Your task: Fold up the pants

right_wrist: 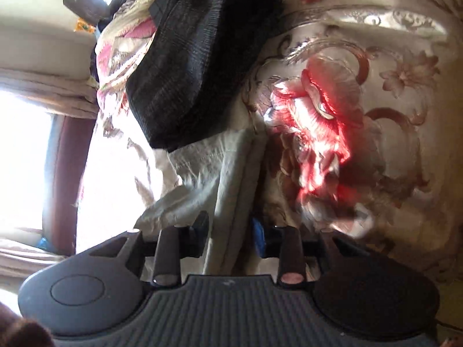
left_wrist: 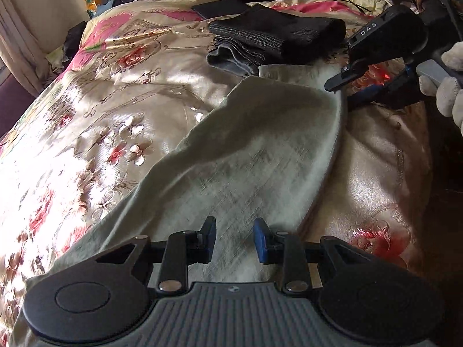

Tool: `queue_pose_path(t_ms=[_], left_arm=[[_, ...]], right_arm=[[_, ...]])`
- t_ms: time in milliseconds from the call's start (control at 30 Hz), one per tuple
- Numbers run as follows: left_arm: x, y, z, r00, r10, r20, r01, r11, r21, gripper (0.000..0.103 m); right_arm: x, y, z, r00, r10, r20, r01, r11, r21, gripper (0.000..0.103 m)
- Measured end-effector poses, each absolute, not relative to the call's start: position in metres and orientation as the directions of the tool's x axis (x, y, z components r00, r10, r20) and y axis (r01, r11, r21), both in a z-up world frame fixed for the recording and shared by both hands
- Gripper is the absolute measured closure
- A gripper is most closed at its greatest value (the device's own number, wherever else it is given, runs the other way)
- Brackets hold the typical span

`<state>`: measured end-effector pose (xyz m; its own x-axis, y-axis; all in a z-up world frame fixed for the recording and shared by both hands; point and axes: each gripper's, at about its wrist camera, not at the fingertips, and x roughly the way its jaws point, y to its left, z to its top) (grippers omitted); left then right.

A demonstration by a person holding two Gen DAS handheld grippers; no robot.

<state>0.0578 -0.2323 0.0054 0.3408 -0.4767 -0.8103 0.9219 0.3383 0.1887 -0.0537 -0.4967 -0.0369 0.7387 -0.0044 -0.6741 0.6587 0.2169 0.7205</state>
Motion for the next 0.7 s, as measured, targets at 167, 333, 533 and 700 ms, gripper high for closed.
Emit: queue_pose_path(t_ms=[167,333,533,700], left_arm=[[0.060,-0.238,0.001,0.338,-0.484,-0.807,0.922,0.343,0.181,0.059],[0.062,-0.248,-0.004,0.348,-0.502,-0.792,0.912,0.376,0.162,0.059],[0.065,-0.275,0.004,0.363,-0.584,-0.726,0.905,0.408,0.124,0.047],[0.065,-0.288,-0.008,0.330,-0.554,-0.764,0.923,0.360,0.139,0.045]], right_arm=[[-0.030,-0.502,-0.060,0.772,-0.016,-0.636,0.625,0.207,0.753,0.090],[-0.053,-0.509,-0.041,0.826,-0.028,-0.562,0.563,0.048,0.825,0.099],[-0.074,-0.494,0.040,0.773,-0.160,-0.614,0.631,0.298,0.716,0.099],[-0.070,-0.492,0.026,0.704,-0.175,-0.688,0.709,0.224,0.669,0.099]])
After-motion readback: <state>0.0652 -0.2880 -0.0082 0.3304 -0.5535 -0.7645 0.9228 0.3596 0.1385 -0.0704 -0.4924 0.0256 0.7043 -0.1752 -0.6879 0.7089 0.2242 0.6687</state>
